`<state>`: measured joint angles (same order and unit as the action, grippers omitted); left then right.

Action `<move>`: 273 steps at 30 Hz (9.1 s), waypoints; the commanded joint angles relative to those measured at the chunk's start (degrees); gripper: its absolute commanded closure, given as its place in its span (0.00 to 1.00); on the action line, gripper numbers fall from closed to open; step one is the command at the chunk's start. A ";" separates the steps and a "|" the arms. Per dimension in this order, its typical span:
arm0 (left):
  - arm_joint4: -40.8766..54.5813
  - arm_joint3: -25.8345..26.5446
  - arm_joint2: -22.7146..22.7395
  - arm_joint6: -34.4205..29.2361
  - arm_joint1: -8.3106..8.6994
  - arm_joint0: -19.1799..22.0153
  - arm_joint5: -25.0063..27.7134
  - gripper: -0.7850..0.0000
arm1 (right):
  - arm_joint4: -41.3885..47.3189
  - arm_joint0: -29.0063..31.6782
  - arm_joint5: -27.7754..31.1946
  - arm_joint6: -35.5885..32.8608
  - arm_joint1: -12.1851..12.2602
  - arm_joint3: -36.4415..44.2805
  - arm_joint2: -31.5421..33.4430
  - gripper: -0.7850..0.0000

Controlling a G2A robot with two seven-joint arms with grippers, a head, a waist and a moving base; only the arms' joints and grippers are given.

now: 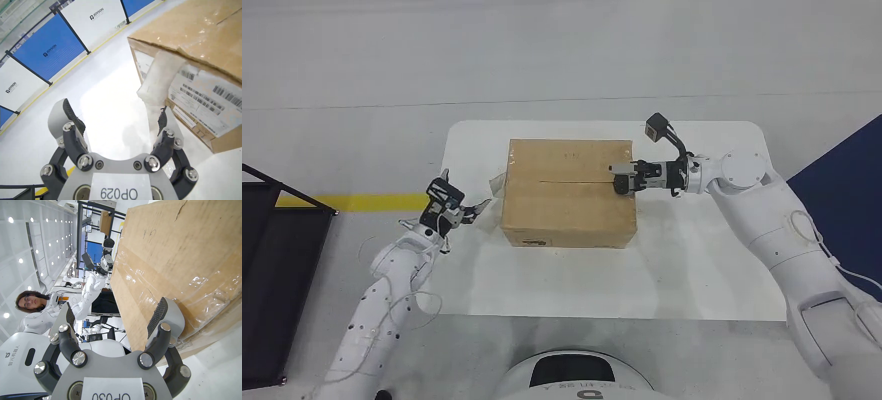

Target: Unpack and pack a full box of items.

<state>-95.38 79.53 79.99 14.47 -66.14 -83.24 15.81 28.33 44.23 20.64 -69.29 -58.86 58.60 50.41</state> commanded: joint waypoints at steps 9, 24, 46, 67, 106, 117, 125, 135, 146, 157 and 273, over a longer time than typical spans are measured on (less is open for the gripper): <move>-1.10 -3.13 -5.63 -1.80 -0.89 5.78 2.39 0.00 | 0.00 0.00 0.00 0.00 0.00 0.00 0.00 0.00; 5.25 -2.25 -1.65 2.86 -1.28 7.16 -6.66 0.00 | 0.00 0.00 0.00 0.00 0.00 0.00 0.00 0.00; 12.87 27.40 -3.09 -7.00 -1.39 8.78 2.57 0.00 | 0.00 0.00 0.00 0.00 0.00 0.00 0.00 0.00; 56.55 28.52 4.75 -21.63 -1.76 7.53 6.08 0.00 | 0.00 0.00 0.00 0.00 0.00 0.00 0.00 0.00; 18.24 7.04 3.37 -2.99 -1.00 0.26 6.57 0.00 | 0.00 0.00 0.00 0.00 0.00 0.00 0.00 0.00; 23.27 -0.15 0.64 -12.33 -2.12 8.70 -0.30 0.00 | 0.00 0.00 0.00 0.00 0.00 0.00 0.00 0.00; 20.43 -1.63 -3.22 -13.11 -2.57 11.48 1.27 0.00 | 0.00 0.00 0.00 0.00 0.00 0.00 0.00 0.00; 18.43 -4.47 -6.44 -12.94 -3.01 13.97 3.03 0.00 | 0.00 0.00 0.00 0.00 0.00 0.00 0.00 0.00; 16.74 -5.66 -8.80 -13.28 -3.41 15.86 3.32 0.00 | 0.00 0.00 0.00 0.00 0.00 0.00 0.00 0.00; 13.67 -5.52 -10.85 -13.81 -3.71 17.48 2.80 0.00 | -1.02 2.53 1.18 3.17 0.61 2.35 1.89 0.00; 13.20 -6.62 -12.64 -11.64 -4.54 17.45 0.29 0.00 | -119.91 26.40 -73.90 38.81 -15.57 37.67 -5.21 0.15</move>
<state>-82.18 72.91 67.35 2.83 -70.68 -65.79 16.09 -91.12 69.55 -53.16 -30.92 -74.53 95.45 44.41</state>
